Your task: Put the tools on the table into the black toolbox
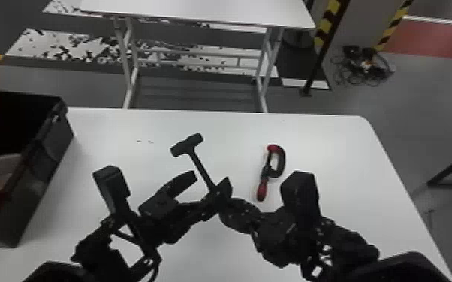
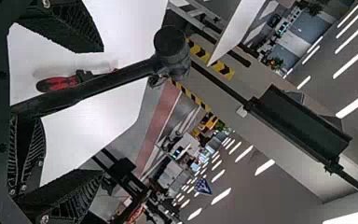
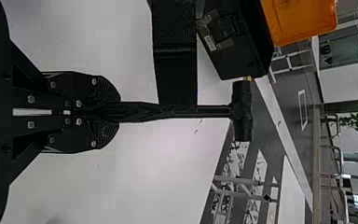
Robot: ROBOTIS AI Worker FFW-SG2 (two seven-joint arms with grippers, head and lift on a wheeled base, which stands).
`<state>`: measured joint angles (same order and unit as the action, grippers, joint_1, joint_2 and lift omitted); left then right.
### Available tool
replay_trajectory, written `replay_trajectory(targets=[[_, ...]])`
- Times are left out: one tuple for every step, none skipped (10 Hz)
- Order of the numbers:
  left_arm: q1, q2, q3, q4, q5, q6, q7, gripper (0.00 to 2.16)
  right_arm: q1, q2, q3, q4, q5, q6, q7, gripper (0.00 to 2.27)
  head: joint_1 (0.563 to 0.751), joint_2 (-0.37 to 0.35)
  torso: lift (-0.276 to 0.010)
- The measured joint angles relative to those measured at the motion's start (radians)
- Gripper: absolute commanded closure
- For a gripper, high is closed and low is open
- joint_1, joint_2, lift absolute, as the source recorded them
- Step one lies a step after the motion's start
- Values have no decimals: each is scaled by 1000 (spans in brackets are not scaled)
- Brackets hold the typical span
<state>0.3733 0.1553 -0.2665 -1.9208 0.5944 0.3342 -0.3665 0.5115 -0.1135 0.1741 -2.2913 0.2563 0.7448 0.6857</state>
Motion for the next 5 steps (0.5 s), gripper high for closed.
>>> replay_trajectory(targets=[[-4,-1,-2,5,0,0,0,87,0,0,7,-2,0,0,0,2246,695,-112,-75],[-8,-3,-5,11,0,0,0,255,0,0,12,-2,0,0,0,2246,695,-108,-75],[-12,-4,-8,14,-2,0,-1,694,-1,0,15,-2,0,2,0,2246,695,-108,-75],[-14,-4,-9,15,-11,0,-11,1305,-2,0,15,-1,0,5,0,2246,695,-110,-75],[-16,-4,-6,18,-18,0,-22,2040,-2,1,14,-1,-1,7,-1,2246,695,-111,-75]])
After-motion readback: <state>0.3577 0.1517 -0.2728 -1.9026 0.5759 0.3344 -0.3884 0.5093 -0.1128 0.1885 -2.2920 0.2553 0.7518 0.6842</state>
